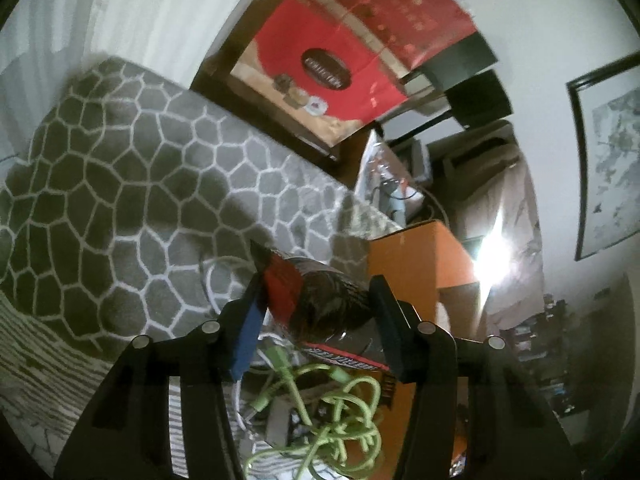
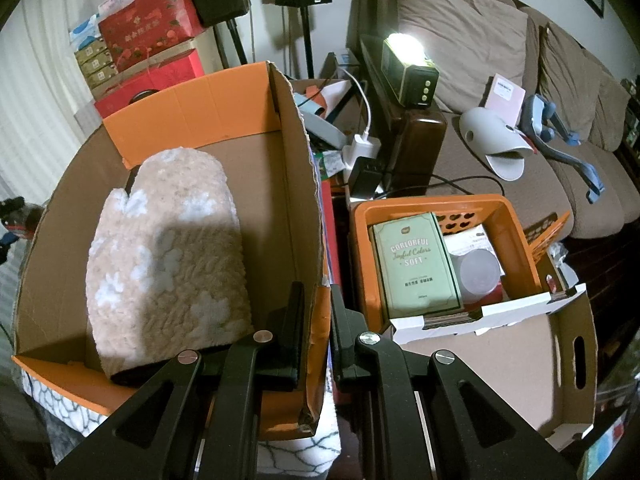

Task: Organize objects
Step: 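Carry the black packet into the orange box beside the mitten and release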

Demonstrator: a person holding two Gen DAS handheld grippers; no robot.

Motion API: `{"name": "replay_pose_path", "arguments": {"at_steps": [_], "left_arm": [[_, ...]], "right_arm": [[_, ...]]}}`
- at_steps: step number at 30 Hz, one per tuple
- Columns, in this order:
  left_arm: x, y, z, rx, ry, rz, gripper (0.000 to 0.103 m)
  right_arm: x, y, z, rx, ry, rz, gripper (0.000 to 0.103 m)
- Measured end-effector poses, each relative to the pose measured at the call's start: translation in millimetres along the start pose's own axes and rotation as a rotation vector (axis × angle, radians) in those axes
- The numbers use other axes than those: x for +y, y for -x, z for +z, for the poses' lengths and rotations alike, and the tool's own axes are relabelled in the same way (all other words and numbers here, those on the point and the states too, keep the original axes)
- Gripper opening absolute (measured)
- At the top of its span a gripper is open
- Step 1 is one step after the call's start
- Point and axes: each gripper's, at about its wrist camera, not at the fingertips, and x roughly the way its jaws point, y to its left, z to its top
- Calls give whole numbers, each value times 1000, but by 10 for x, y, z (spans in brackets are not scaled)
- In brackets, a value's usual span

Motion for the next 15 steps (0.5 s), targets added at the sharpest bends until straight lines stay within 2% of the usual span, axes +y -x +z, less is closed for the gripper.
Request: {"name": "replay_pose_path", "arguments": {"at_steps": [8, 15], "left_arm": [[-330, 205, -93, -12, -68, -70, 48], [-764, 219, -329, 27, -151, -152, 48]], "right_arm": [[-11, -12, -1, 0, 0, -3, 10], [-7, -11, -3, 1, 0, -4, 10]]}}
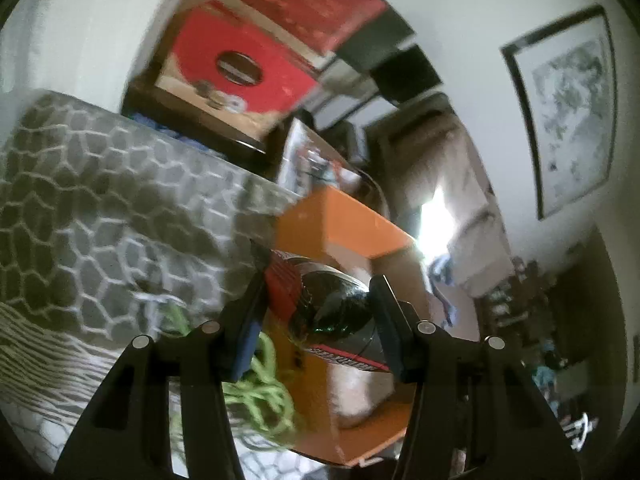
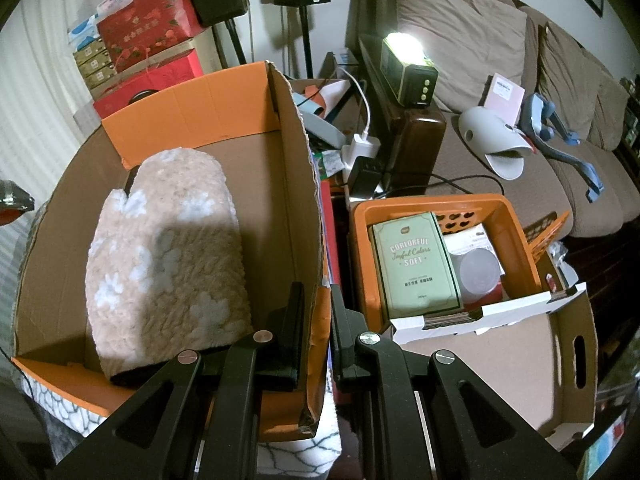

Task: Organize objects
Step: 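Carry the black packet into the orange box beside the mitten and release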

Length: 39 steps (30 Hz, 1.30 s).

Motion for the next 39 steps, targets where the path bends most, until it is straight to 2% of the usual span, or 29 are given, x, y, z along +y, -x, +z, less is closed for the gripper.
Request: {"name": "replay_pose_path", "arguments": {"at_steps": [6, 12, 22, 29, 33, 36, 39], "left_arm": [[-349, -162, -197, 67, -82, -39, 49], [-643, -345, -425, 149, -198, -20, 49], [-1018, -614, -799, 270, -420, 83, 49], [-1060, -741, -880, 319, -503, 180, 49], [-1032, -805, -873, 346, -534, 206, 49], [-1041, -857, -877, 369, -569, 237, 53], [-1031, -900, -846, 345, -574, 295, 54]], "right_arm": [[3, 0, 0, 0, -1, 1, 10], [5, -6, -6, 0, 0, 0, 10], [6, -5, -3, 1, -1, 1, 10], [-1, -6, -4, 1, -1, 0, 10], [7, -5, -2, 1, -1, -1, 10], [5, -4, -2, 1, 0, -2, 10], [4, -4, -1, 1, -2, 1, 11]]}}
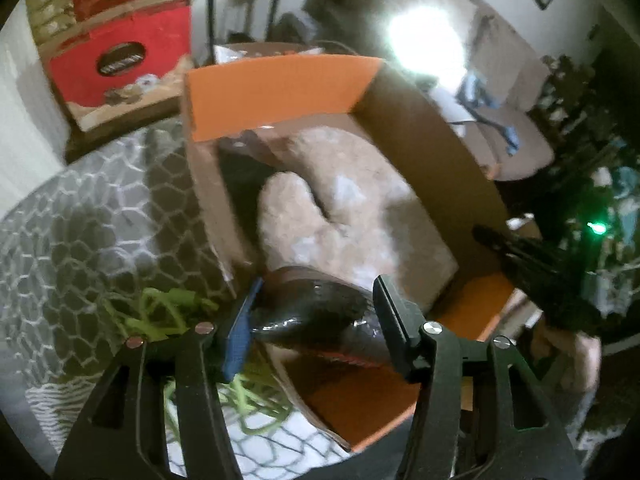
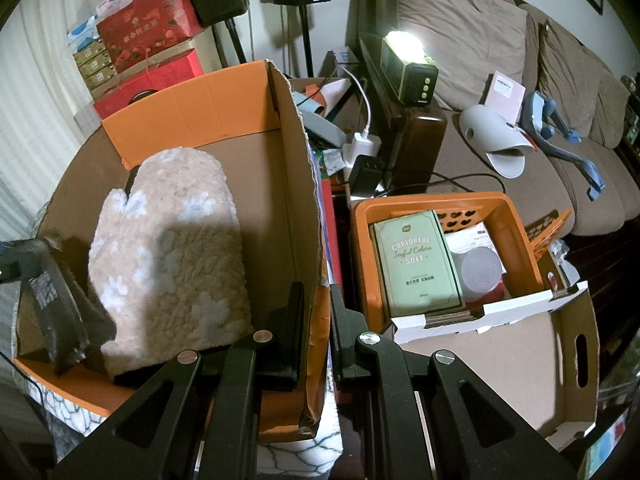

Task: Organize objects
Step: 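Carry the black packet into the orange box beside the mitten and release, then reach the left gripper to the green cable and close on it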

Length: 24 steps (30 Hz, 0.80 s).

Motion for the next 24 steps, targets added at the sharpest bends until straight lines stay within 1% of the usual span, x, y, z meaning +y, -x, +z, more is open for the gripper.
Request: {"name": "replay_pose_path", "arguments": {"at_steps": [3, 6, 8, 10, 12, 15, 16, 19, 24], "left_arm": [[23, 18, 16, -18, 20, -42, 68], [54, 86, 34, -56, 40, -50, 73], [87, 143, 42, -76, 53, -41, 78], [137, 210, 51, -99, 66, -28, 80], [195, 276, 50, -113, 83, -40, 80], [347, 406, 17, -140, 120, -55, 85], [396, 439, -2, -147, 129, -47, 88], [534, 508, -67, -157, 150, -9, 88], [760, 548, -186, -155, 180, 32, 88]], "right_arm": [[1, 0, 1, 0, 2, -1, 11], [1, 0, 1, 0, 2, -2, 11], [7, -6, -8, 0, 2, -2, 11], [8, -6, -8, 0, 1, -2, 11], [7, -6, -7, 0, 1, -2, 11], [6, -6, -7, 1, 2, -2, 11], [8, -6, -7, 1, 2, -2, 11], [8, -6, -7, 1, 2, -3, 11], [7, -6, -6, 1, 1, -3, 11]]}}
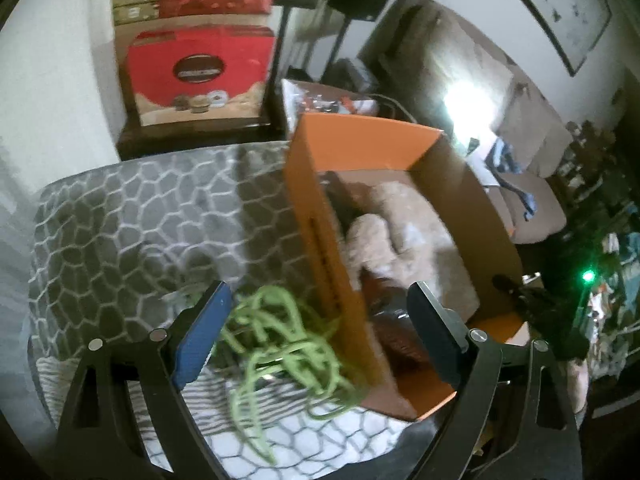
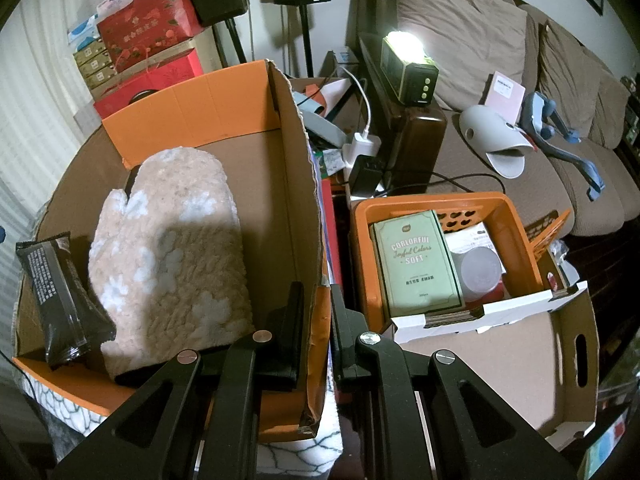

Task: Organize objects
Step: 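Reach the left gripper to the green cable and close on it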

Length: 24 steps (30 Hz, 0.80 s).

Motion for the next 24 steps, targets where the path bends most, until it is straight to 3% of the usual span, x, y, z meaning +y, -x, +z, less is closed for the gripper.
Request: {"name": "replay_pose_path", "arguments": {"at_steps": [11, 24], "left_arm": [[378, -84, -339, 37, 45, 28, 88], [412, -349, -548, 61, 189, -82, 88]], "right_arm": [[21, -4, -23, -1, 2, -5, 11], [24, -2, -25, -1, 2, -5, 11]]}}
